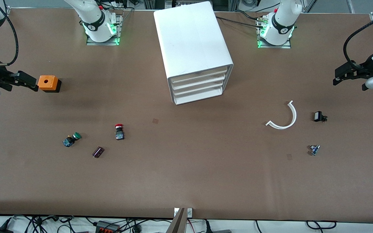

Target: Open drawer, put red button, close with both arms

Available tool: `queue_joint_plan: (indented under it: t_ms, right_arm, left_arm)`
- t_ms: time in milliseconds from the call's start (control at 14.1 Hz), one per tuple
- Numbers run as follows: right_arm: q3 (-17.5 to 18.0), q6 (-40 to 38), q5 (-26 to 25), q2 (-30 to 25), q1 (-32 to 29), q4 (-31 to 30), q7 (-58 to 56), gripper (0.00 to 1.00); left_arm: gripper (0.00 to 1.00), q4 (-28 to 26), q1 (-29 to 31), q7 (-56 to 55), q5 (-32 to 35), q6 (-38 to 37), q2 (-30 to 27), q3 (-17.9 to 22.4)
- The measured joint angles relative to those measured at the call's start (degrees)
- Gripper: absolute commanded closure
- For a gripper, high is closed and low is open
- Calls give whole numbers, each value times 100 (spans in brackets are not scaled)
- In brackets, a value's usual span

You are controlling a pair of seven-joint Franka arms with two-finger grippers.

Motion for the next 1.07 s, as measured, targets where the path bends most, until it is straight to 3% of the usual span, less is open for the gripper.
queue_joint_plan:
  t_ms: [568, 852, 1065]
  right_arm:
    - [1, -21, 0, 67, -1, -14, -1, 0]
    - [46, 53, -13, 625, 327, 107, -36, 0]
    - [75, 89, -26, 1140, 700, 325, -8, 0]
  left_arm:
    - [0, 2, -4, 0, 2, -54, 2, 0]
    - [0, 9, -45, 5, -5, -1122, 17, -65]
    - [0, -13, -83, 21, -202, -2174, 255, -461]
